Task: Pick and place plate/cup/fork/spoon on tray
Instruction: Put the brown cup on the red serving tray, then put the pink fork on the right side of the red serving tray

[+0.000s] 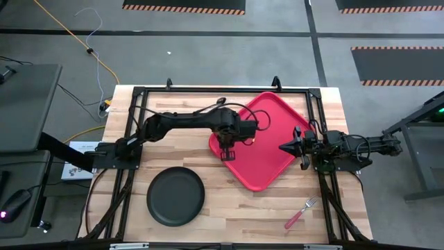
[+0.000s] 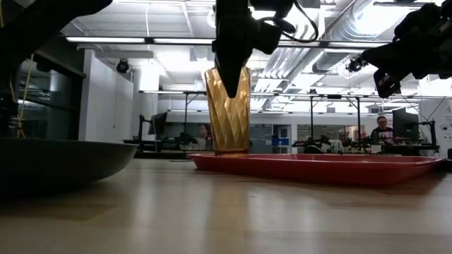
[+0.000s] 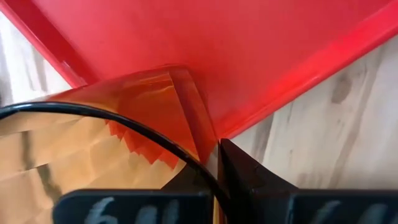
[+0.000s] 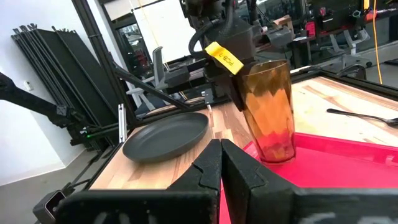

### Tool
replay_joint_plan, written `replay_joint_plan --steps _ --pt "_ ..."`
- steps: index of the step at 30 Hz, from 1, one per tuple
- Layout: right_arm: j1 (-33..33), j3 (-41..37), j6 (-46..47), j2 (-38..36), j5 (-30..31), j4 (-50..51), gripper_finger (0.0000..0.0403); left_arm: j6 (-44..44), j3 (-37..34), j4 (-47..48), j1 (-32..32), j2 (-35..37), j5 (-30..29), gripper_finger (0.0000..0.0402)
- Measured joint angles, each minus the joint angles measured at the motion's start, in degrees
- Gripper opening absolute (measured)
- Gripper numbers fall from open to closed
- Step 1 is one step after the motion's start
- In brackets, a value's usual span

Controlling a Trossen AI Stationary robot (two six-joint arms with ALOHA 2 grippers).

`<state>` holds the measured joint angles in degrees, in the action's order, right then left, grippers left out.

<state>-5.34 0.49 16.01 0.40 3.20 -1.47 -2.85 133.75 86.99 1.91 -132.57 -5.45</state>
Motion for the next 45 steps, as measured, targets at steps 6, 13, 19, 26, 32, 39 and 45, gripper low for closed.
replay_joint_plan --steps 6,13,19,26,32,39,45 --pt "-0.01 -0.01 0.00 0.00 -0.01 0.01 0.0000 0.47 0.00 0.01 0.02 0.00 0.13 0.0009" --pt "0.00 -0.02 0.00 0.00 0.00 0.00 0.0000 1.14 0.00 -0.02 -0.07 0.00 1.31 0.0011" --pt "-0.02 0.00 0.00 0.00 -0.02 0.00 0.0000 1.59 0.00 -0.03 -0.07 0.00 1.27 0.0018" --pt "0.00 -0.02 0.00 0.00 -0.02 0.00 0.0000 1.61 0.00 -0.03 -0.07 0.04 1.38 0.0056" --pt "-0.02 -0.01 0.00 0.00 0.00 0.01 0.0000 1.61 0.00 -0.03 -0.07 0.04 2.24 0.0102" --pt "-0.02 0.00 0.00 0.00 -0.02 0.02 0.0000 2.47 1.22 0.53 0.37 0.54 2.82 0.0154" --pt "-0.02 -0.02 0.00 -0.02 0.00 0.02 0.0000 1.08 1.22 -2.12 1.41 3.70 5.25 0.0184"
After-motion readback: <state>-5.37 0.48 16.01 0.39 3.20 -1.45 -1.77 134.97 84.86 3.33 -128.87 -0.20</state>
